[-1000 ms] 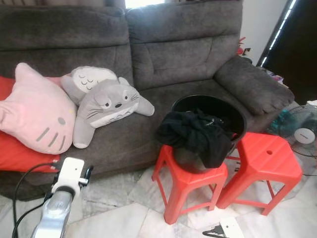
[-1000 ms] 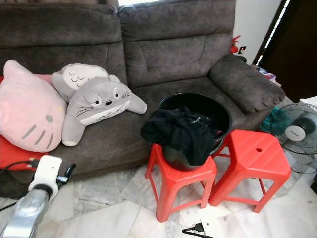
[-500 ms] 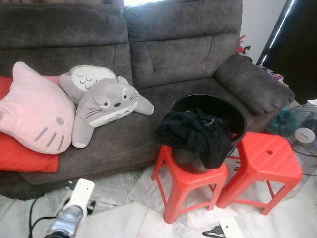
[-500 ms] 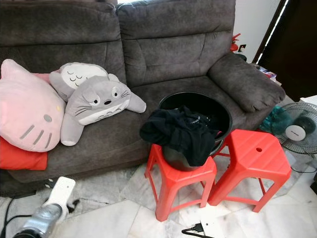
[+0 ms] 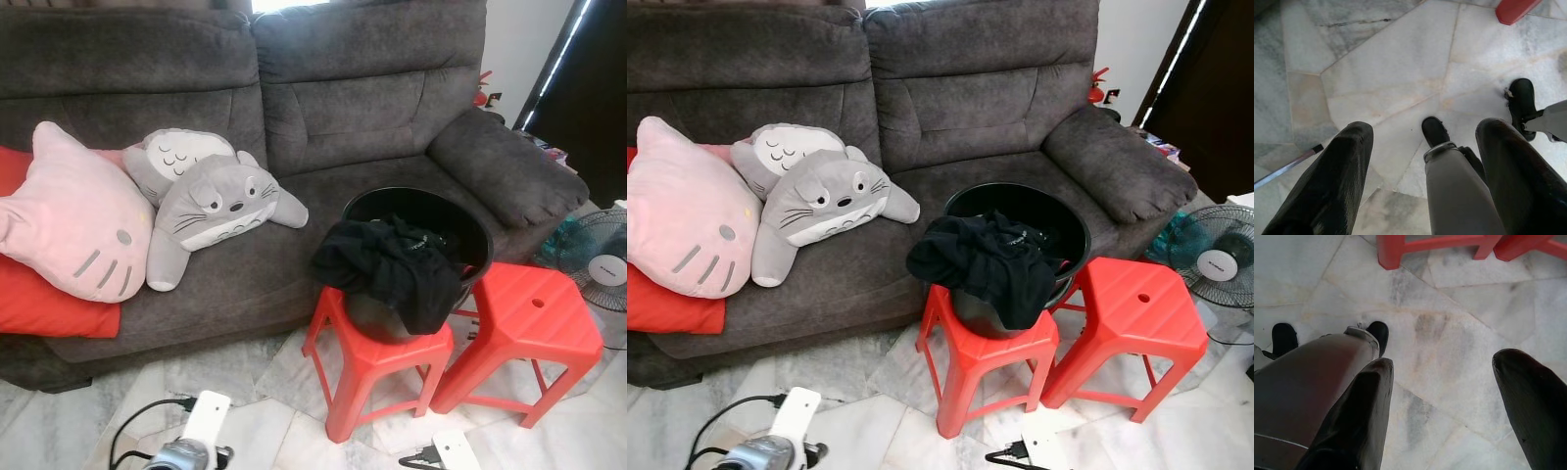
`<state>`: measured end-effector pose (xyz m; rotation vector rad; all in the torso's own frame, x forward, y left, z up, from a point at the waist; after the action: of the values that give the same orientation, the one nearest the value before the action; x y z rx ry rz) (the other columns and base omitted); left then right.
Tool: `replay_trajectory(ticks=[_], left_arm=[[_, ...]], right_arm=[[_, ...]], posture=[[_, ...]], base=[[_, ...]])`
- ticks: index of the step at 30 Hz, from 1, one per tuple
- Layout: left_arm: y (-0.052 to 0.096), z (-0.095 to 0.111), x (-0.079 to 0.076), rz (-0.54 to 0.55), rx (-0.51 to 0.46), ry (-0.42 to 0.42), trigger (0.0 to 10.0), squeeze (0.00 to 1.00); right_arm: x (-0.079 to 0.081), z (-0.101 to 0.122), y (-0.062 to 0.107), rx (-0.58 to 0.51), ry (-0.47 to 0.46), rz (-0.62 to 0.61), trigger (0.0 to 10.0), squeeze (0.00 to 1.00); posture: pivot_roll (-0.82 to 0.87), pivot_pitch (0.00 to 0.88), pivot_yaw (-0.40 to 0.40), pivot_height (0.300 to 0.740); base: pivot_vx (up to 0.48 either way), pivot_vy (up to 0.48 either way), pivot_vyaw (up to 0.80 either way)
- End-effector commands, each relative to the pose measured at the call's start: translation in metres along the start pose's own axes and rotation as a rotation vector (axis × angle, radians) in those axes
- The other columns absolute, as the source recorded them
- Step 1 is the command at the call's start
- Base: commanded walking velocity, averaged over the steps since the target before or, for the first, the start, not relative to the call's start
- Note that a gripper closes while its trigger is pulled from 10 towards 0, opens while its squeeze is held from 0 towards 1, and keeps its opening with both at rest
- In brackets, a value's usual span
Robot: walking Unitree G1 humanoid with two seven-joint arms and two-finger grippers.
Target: Hang hanger
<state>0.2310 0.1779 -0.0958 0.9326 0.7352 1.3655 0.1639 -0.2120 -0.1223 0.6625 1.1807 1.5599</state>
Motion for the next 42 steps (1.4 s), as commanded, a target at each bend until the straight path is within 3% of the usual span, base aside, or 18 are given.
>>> replay_trajectory(ticks=[1,13,42], left_arm=[[0.0002,0.0008,0.0053,0.023,0.003,0.040,10.0,0.00],[0.0003,0.0026,0.0065,0.021,-0.013,0.054,10.0,0.00],[0.0004,0.0030,0.0065,0.011,-0.001,-0.006,10.0,0.00]], right_arm=[[-0.0011,-0.0004,0.0002,0.001,0.015,-0.001,10.0,0.00],[-0.0014,-0.0014,0.0004,0.004,0.019,0.000,10.0,0.00],[-0.0018,0.0007,0.0002,0.001,0.025,-0.001,10.0,0.00]], posture=[[-0.07,0.000,-0.052,0.740],[-0.07,0.000,-0.055,0.740],[-0.09,0.000,-0.056,0.740]], base=[[0.000,0.000,0.00],[0.000,0.000,0.00],[0.000,-0.041,0.00]])
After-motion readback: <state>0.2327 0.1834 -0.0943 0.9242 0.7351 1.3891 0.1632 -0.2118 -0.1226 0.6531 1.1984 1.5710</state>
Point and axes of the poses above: a point about 5 cm out from each wrist's last joint towards the gripper, its own y axis pointing back from the gripper into the wrist, its own z axis along the axis of the wrist's last joint, x = y × z, the point moved 3 cm from there along -y, pointing out of the wrist towards the gripper, and after that the axes turned 9 degrees about y, right-handed, at the moved point
